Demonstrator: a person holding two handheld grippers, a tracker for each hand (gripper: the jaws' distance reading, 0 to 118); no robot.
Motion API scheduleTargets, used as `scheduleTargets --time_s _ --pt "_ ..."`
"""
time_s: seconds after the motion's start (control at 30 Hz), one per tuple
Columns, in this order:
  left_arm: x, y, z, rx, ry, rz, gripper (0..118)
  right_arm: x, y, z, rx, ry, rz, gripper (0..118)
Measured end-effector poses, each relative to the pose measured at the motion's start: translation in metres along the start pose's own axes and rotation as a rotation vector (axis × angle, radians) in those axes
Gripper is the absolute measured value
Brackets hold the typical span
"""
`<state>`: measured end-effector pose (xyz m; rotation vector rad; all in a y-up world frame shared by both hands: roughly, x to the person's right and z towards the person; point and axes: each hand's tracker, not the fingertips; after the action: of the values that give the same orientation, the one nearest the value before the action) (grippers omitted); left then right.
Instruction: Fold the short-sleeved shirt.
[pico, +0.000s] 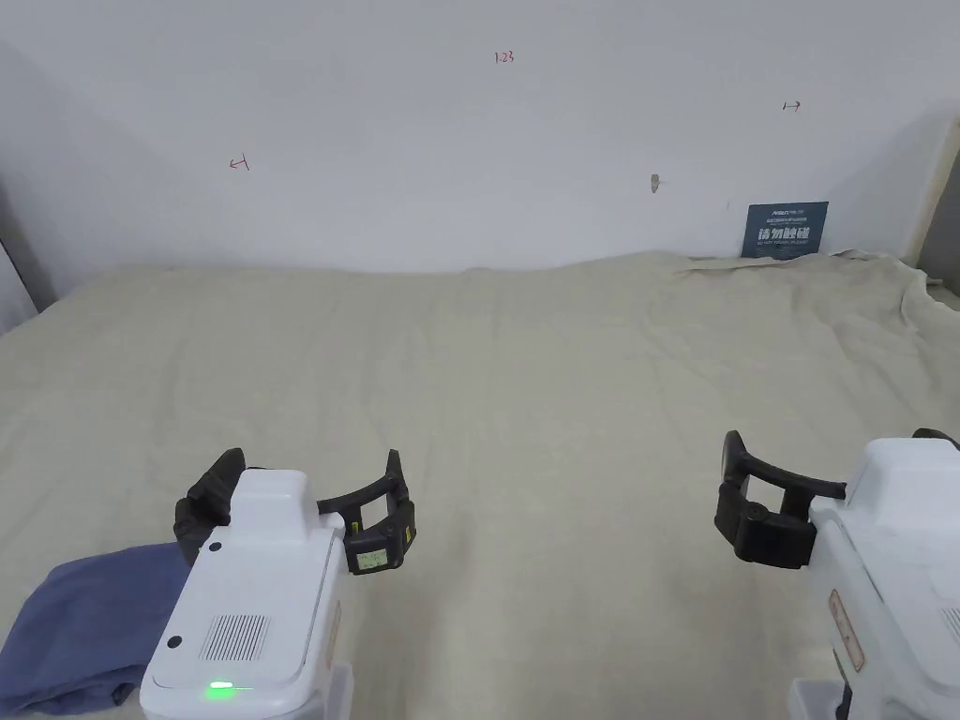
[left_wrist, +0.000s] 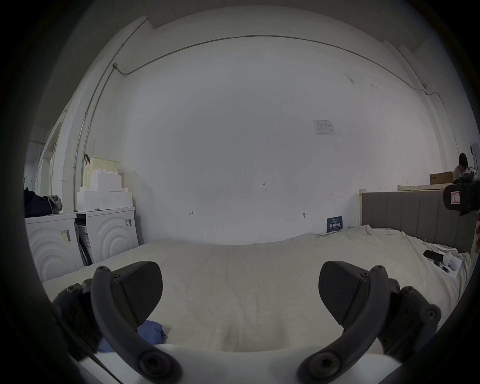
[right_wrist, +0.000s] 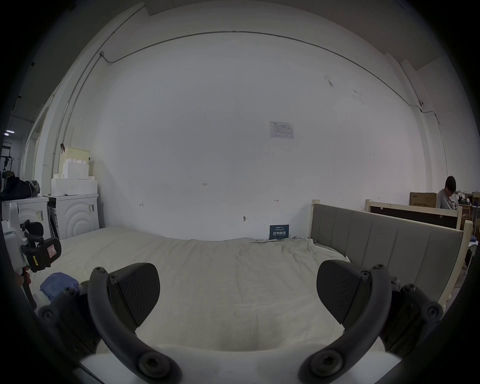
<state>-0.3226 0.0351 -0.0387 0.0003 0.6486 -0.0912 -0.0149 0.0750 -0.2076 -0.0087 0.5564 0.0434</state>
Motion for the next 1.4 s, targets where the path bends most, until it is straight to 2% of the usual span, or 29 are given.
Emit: scheduleTargets --time_s 1.4 --pt "-0.0018 -0.0005 0.0002 -0.003 0.005 -0.007 118 -0.0017 0.0016 -0.0013 0.005 -0.003 -0.002 118"
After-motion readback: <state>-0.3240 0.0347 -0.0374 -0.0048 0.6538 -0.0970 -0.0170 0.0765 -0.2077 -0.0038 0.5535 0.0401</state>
